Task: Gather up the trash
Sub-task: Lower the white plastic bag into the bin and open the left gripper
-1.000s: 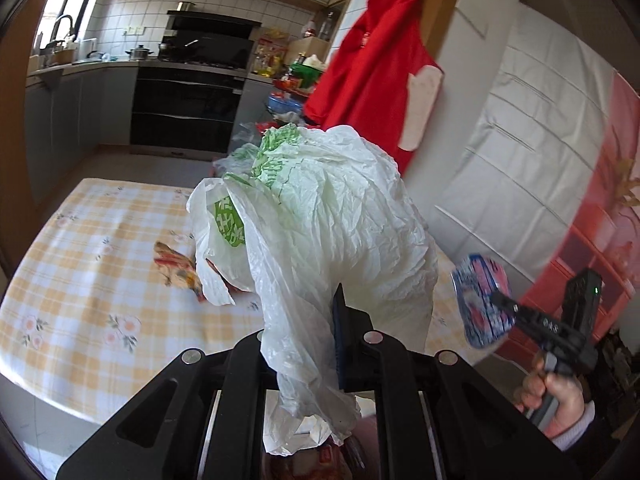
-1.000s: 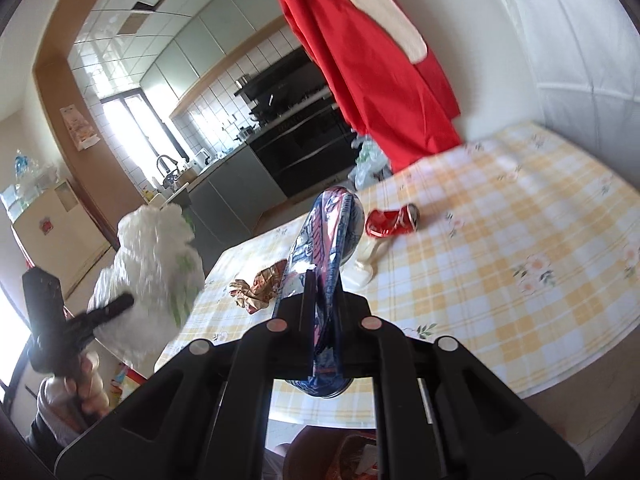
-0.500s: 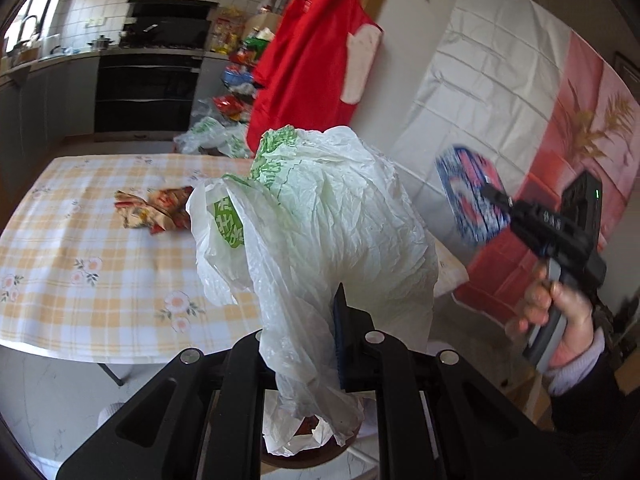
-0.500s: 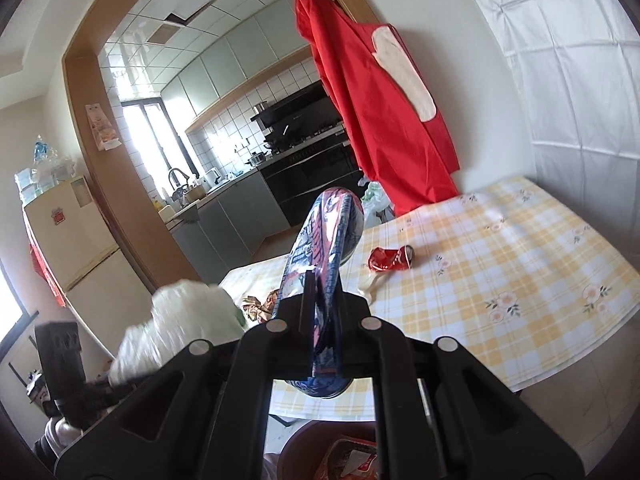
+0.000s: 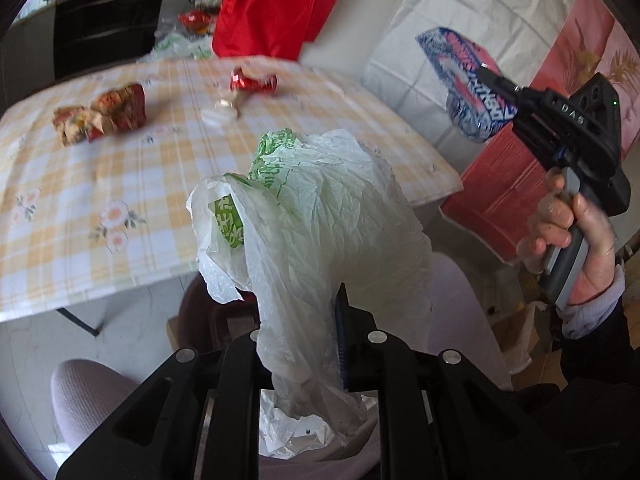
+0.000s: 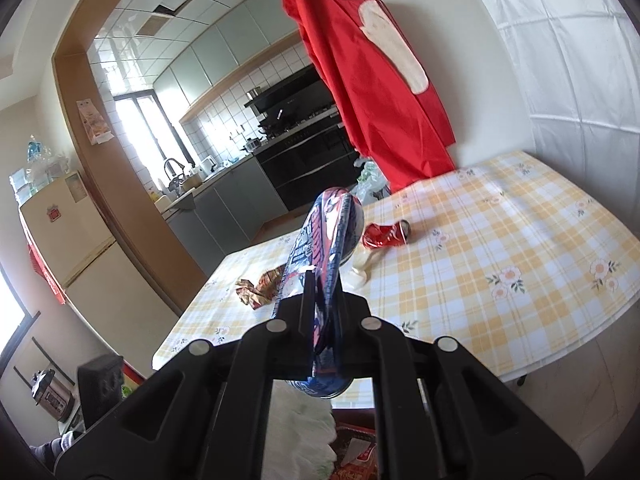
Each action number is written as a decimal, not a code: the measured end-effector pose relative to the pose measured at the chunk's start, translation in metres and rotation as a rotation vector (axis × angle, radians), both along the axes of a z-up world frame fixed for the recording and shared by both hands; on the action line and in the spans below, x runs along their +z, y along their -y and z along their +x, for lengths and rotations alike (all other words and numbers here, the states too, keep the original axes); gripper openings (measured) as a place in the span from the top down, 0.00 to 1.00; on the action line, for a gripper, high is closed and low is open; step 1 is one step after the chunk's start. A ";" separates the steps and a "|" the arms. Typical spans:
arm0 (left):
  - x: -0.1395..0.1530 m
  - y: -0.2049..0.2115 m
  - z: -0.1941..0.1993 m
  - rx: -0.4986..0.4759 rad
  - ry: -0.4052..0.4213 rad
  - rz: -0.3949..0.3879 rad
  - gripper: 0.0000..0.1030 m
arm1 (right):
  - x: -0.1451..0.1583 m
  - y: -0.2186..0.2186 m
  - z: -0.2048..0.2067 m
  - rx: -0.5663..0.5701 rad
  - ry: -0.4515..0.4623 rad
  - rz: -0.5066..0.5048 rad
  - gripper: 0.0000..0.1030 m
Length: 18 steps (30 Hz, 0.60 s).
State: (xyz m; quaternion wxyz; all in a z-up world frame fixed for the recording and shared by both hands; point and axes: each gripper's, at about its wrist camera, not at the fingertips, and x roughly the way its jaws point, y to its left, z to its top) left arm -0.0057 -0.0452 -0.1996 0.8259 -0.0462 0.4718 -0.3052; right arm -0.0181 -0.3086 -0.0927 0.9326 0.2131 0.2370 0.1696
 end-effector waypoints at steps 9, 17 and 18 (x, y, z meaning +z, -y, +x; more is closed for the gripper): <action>-0.019 0.005 0.015 0.008 -0.052 -0.006 0.30 | -0.012 0.003 0.003 -0.004 -0.028 0.005 0.90; -0.004 -0.010 0.027 0.142 0.029 0.038 0.13 | -0.012 -0.005 0.003 0.023 -0.037 -0.011 0.90; 0.000 -0.015 0.027 0.169 0.050 0.040 0.10 | -0.013 -0.006 0.004 0.030 -0.042 -0.012 0.90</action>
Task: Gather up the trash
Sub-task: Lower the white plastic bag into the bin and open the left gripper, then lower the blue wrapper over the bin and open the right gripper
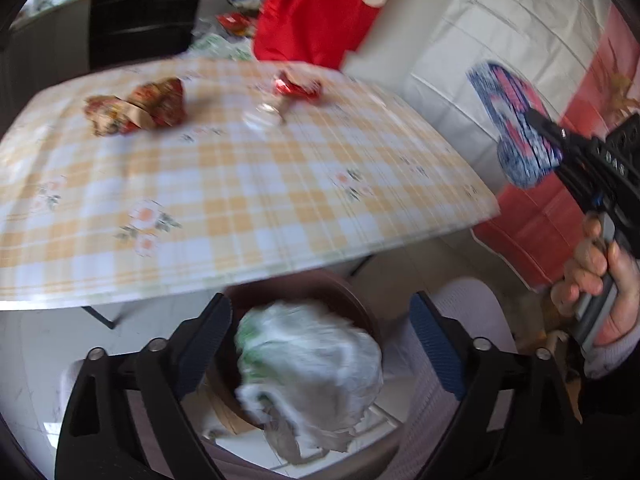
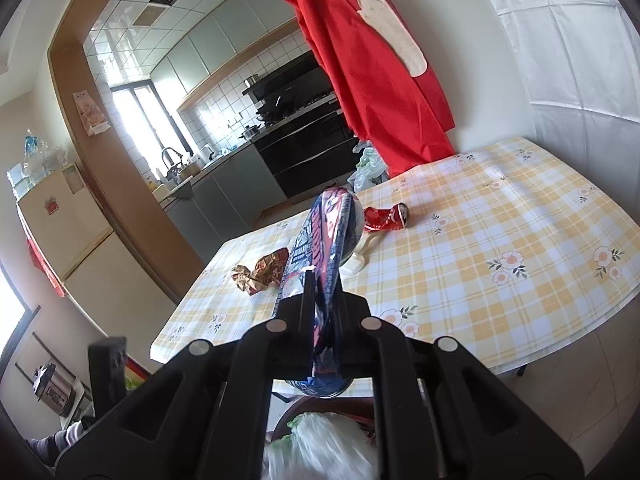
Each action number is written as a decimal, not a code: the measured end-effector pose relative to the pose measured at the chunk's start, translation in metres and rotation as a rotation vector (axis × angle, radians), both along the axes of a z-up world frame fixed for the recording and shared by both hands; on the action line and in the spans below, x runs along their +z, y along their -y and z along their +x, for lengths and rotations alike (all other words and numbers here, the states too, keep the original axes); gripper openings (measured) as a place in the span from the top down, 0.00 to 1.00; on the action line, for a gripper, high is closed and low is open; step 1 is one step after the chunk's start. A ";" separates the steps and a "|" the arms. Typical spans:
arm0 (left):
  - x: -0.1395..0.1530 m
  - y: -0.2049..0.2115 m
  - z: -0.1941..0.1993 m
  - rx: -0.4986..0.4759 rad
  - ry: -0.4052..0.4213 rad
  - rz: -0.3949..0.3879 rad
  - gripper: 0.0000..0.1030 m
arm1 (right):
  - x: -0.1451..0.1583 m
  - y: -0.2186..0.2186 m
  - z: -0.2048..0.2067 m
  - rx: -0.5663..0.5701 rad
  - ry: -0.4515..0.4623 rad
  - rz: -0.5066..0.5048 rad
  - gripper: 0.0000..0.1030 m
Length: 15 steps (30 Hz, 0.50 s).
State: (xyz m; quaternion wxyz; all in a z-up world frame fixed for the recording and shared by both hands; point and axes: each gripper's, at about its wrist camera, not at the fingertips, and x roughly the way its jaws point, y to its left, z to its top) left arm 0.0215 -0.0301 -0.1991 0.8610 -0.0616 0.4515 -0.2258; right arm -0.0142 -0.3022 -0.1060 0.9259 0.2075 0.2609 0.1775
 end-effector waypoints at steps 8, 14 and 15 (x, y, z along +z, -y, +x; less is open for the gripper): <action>0.037 -0.047 0.001 0.243 0.165 0.044 0.06 | -0.008 -0.022 -0.004 0.093 -0.046 -0.043 0.90; 0.058 -0.075 -0.008 0.375 0.257 0.085 0.06 | -0.011 -0.048 -0.010 0.186 -0.074 -0.079 0.90; 0.060 -0.077 -0.011 0.388 0.265 0.094 0.06 | -0.012 -0.053 -0.011 0.202 -0.080 -0.086 0.90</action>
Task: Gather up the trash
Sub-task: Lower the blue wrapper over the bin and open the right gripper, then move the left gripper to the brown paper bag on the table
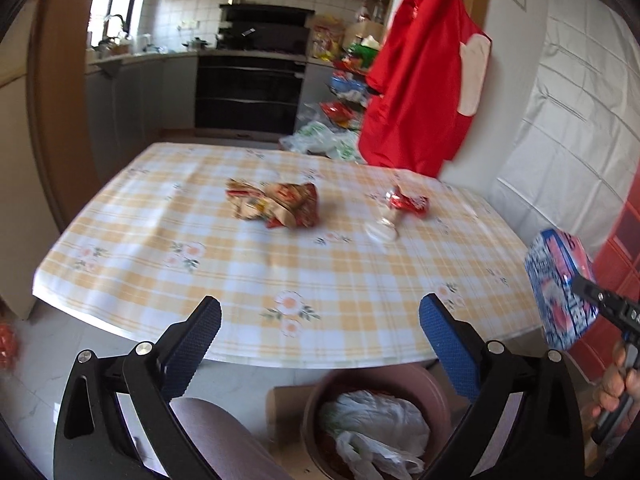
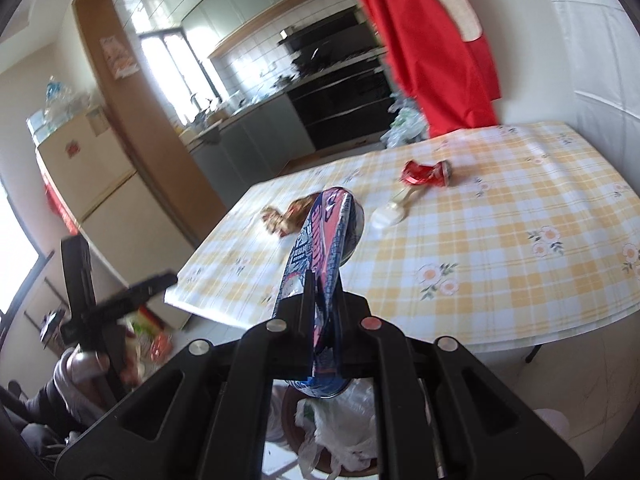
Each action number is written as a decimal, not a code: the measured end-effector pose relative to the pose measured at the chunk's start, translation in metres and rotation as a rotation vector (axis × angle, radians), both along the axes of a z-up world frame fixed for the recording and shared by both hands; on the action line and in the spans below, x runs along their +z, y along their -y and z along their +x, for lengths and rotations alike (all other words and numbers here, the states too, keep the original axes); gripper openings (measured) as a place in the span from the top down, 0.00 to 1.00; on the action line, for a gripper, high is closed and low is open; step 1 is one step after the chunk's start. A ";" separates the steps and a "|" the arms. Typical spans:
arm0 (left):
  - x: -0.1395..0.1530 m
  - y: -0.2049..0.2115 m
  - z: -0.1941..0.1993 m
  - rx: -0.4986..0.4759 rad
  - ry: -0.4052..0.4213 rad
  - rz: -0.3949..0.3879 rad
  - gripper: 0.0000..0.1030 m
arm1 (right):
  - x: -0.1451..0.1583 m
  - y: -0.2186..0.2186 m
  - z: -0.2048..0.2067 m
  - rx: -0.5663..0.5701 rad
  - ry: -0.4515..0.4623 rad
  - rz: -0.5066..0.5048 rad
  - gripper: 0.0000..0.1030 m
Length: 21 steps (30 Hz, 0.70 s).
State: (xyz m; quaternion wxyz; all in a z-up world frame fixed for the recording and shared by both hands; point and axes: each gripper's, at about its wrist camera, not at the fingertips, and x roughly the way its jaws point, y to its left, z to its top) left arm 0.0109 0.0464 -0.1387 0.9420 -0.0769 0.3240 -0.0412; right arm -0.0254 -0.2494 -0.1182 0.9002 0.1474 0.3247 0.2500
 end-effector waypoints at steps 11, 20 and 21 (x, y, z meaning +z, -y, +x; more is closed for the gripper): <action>0.002 -0.022 -0.009 0.068 0.021 -0.004 0.06 | -0.011 -0.026 -0.005 0.065 -0.075 -0.054 0.33; -0.007 -0.012 -0.006 0.029 0.004 0.018 0.06 | -0.024 -0.011 0.007 -0.097 -0.122 -0.151 0.06; -0.008 -0.012 -0.005 0.027 0.001 0.019 0.06 | -0.027 -0.009 0.009 -0.107 -0.128 -0.168 0.06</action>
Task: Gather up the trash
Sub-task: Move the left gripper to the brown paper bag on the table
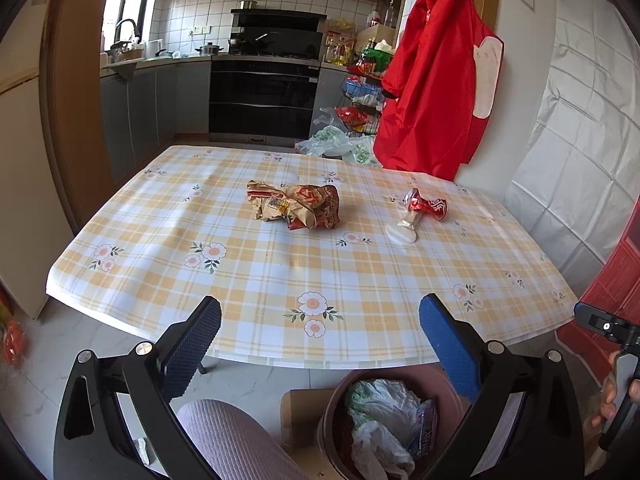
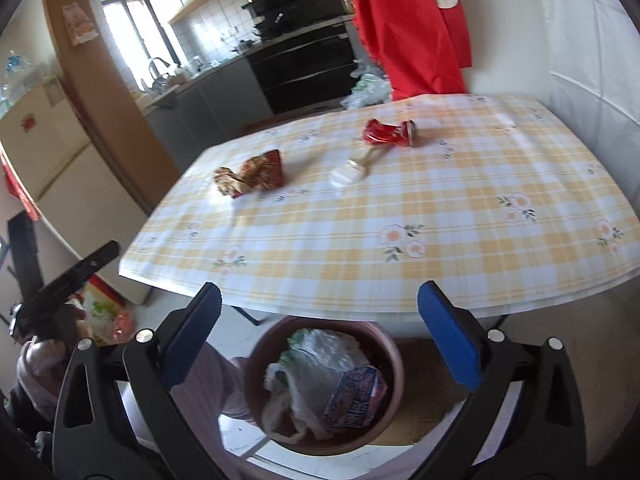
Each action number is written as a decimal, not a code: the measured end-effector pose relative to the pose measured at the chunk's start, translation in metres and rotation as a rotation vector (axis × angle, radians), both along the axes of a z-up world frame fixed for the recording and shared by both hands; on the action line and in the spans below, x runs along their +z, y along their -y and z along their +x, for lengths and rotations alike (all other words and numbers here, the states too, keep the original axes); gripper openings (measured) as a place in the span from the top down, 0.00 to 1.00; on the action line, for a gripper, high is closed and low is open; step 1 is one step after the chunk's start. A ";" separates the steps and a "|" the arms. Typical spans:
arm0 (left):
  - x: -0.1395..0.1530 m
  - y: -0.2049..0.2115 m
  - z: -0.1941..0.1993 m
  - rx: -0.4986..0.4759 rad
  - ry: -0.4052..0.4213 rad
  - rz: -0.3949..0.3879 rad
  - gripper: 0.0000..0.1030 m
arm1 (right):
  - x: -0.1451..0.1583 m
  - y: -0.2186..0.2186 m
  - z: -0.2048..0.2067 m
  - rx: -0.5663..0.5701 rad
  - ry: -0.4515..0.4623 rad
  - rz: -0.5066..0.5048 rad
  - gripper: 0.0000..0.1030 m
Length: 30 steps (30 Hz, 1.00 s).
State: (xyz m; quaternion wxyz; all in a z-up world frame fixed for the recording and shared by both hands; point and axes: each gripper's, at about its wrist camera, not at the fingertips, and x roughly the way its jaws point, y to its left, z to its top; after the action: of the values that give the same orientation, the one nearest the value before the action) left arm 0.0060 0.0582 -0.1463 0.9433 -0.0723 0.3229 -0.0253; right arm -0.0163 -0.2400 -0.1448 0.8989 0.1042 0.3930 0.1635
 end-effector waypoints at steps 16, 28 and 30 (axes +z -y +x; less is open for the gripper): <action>-0.020 0.006 0.020 0.011 -0.074 0.032 0.06 | -0.046 0.023 0.028 -0.134 -0.078 -0.097 0.06; -0.024 0.010 0.096 -0.067 -0.058 0.174 0.06 | -0.068 0.028 0.052 -0.147 -0.098 -0.107 0.06; -0.025 0.009 0.121 -0.096 -0.044 0.214 0.06 | -0.071 0.030 0.057 -0.150 -0.110 -0.104 0.06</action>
State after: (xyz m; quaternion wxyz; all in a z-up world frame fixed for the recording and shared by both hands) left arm 0.1271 0.0491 -0.1710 0.9361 0.0435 0.3473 -0.0342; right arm 0.0407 -0.2702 -0.2157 0.8899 0.0954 0.4407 0.0690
